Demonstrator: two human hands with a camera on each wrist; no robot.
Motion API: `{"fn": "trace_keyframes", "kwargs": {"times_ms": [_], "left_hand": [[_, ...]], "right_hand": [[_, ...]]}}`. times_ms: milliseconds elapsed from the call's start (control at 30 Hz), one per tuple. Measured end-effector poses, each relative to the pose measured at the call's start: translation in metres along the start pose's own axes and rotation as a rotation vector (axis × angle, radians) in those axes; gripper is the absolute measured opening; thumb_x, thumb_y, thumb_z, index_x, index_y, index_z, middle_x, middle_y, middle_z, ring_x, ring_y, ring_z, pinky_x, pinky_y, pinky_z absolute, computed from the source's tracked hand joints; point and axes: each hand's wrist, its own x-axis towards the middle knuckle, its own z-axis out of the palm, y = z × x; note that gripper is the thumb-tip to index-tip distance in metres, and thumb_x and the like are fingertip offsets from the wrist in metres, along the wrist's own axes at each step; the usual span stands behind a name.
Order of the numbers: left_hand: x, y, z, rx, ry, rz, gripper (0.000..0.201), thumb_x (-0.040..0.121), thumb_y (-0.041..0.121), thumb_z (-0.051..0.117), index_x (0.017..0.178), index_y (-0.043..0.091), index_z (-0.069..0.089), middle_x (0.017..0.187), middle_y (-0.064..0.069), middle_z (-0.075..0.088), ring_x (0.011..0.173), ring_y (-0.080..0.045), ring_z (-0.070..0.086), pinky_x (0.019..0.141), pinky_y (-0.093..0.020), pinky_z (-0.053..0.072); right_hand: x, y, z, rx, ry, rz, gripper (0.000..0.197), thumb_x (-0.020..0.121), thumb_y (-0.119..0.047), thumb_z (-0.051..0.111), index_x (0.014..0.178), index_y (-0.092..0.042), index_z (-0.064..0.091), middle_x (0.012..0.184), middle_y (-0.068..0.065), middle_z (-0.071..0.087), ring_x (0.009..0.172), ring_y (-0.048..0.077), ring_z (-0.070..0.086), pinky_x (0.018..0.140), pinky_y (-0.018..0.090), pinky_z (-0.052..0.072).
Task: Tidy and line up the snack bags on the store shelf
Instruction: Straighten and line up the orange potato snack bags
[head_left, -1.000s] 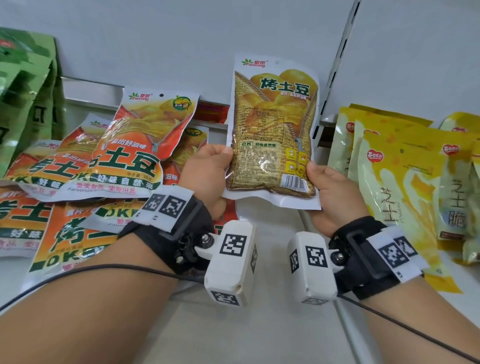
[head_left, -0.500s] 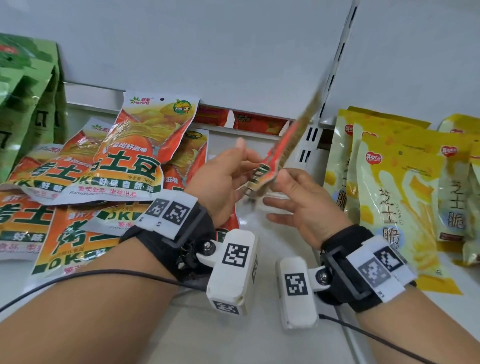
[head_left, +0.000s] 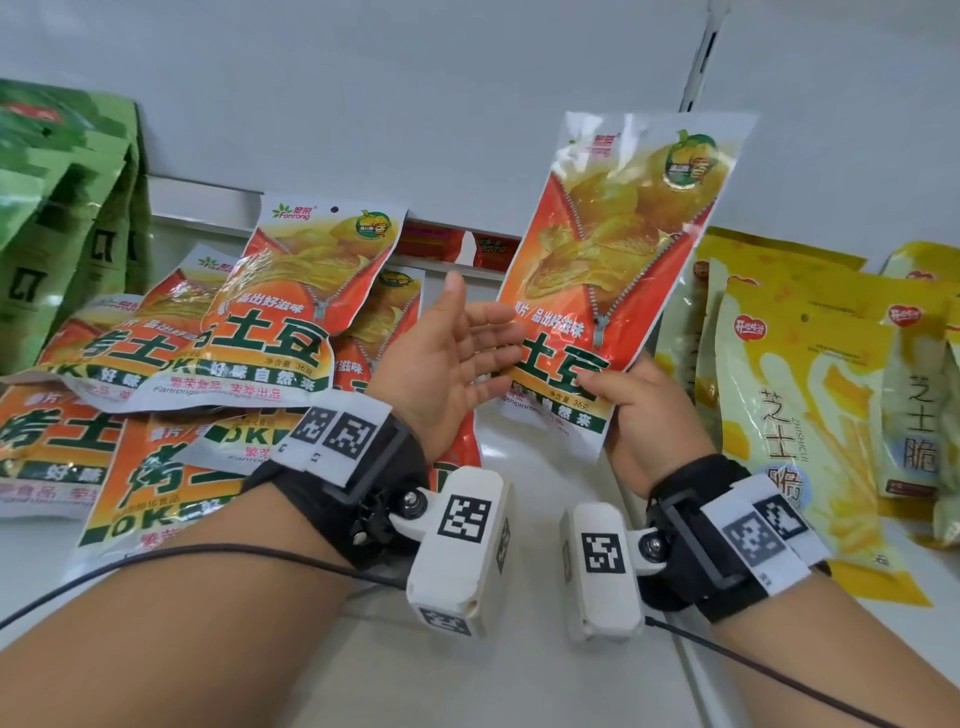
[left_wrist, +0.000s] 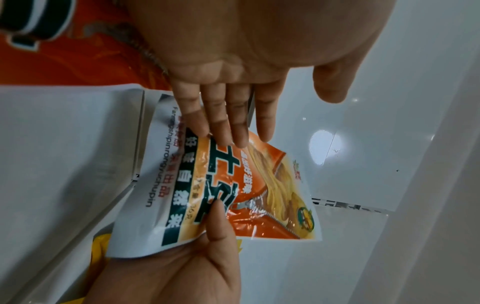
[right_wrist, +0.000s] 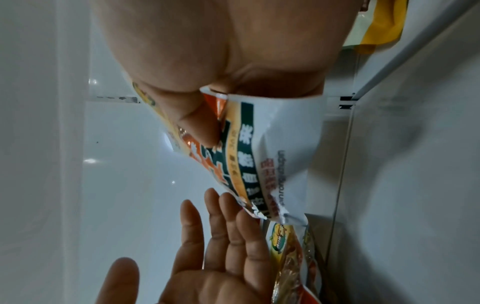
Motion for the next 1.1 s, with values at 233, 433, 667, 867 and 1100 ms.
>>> {"fn": "trace_keyframes", "kwargs": {"times_ms": [233,433,667,867,1100], "left_hand": [[-0.011,0.014,0.008,0.084,0.058,0.057,0.025,0.094,0.035,0.05,0.087,0.016,0.066,0.08,0.003,0.071,0.074,-0.012,0.064,0.064,-0.023,0.052],[-0.018,0.045,-0.013,0.457,0.174,0.133,0.01,0.092,0.026,0.059,0.086,0.023,0.066,0.086,0.007,0.07,0.086,-0.013,0.062,0.076,-0.03,0.049],[-0.036,0.056,-0.025,0.816,0.245,0.015,0.015,0.089,0.029,0.061,0.085,0.022,0.073,0.09,0.0,0.072,0.085,-0.023,0.064,0.093,-0.045,0.051],[-0.037,0.083,-0.031,1.016,0.555,0.211,0.011,0.087,0.026,0.059,0.08,0.032,0.064,0.079,0.012,0.067,0.061,-0.006,0.057,0.058,-0.025,0.045],[-0.031,0.096,-0.081,1.281,0.643,-0.321,0.047,0.094,0.019,0.052,0.139,0.008,0.043,0.13,-0.016,0.056,0.109,-0.034,0.059,0.095,-0.044,0.05]], "right_hand": [[-0.002,0.002,-0.003,-0.062,0.022,-0.004,0.028,0.09,0.002,0.05,0.096,-0.023,0.061,0.096,0.002,0.07,0.098,0.026,0.065,0.089,0.045,0.05],[0.001,0.005,-0.007,-0.126,0.016,0.035,0.024,0.093,-0.006,0.051,0.092,-0.027,0.061,0.088,-0.009,0.069,0.086,0.009,0.062,0.08,0.029,0.045],[0.004,0.008,-0.009,-0.128,0.019,0.109,0.021,0.092,-0.003,0.052,0.104,-0.018,0.06,0.101,0.005,0.067,0.089,0.016,0.063,0.074,0.028,0.048],[0.011,0.009,-0.006,-0.066,0.038,0.194,0.033,0.09,-0.002,0.055,0.122,0.004,0.051,0.125,0.027,0.056,0.093,0.027,0.054,0.093,0.046,0.045],[0.012,0.015,-0.011,-0.002,0.027,0.189,0.018,0.091,-0.004,0.053,0.095,-0.018,0.063,0.091,0.004,0.069,0.086,0.024,0.067,0.082,0.043,0.053]]}}
